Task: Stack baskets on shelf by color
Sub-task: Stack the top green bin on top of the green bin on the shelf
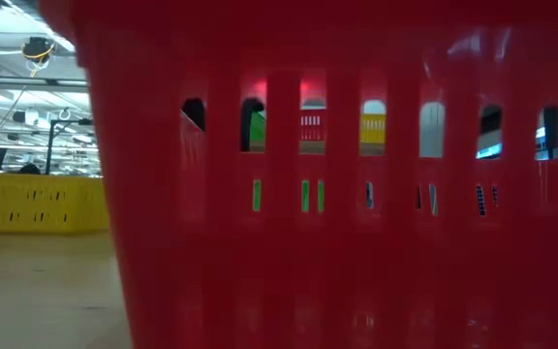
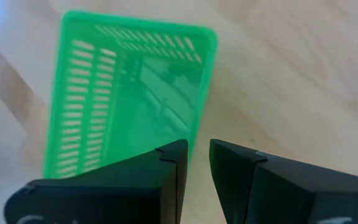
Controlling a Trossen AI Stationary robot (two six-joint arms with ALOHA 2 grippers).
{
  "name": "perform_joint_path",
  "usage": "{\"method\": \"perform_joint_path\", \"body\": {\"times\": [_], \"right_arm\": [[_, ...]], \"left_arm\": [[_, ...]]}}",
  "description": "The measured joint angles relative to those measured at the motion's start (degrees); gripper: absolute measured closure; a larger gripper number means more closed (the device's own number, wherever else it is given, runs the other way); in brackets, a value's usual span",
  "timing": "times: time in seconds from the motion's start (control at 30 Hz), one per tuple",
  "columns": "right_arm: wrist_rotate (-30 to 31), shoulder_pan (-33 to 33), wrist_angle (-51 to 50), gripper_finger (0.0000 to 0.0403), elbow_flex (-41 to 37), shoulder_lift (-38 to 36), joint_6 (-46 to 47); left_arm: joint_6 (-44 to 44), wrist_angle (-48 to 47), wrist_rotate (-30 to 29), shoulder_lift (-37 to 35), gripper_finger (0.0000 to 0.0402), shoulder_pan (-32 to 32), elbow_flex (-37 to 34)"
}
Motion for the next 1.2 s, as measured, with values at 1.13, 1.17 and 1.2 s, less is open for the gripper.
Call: {"method": "perform_joint_path", "body": {"times": [1.13, 1.17, 1.2], "right_arm": [[0.00, 0.00, -0.59, 0.0315, 0.00, -0.46, -1.64], [0.00, 0.00, -0.59, 0.0315, 0.00, -0.46, -1.64], [0.00, 0.00, -0.59, 0.0315, 0.00, -0.46, -1.64]], "left_arm": [[1.70, 2.40, 4.82, 0.92, 0.0342, 6.08, 0.02], [1.72, 2.38, 4.87, 0.92, 0.0342, 6.07, 0.02], [1.77, 2.43, 4.93, 1.10, 0.0342, 6.05, 0.01]]}}
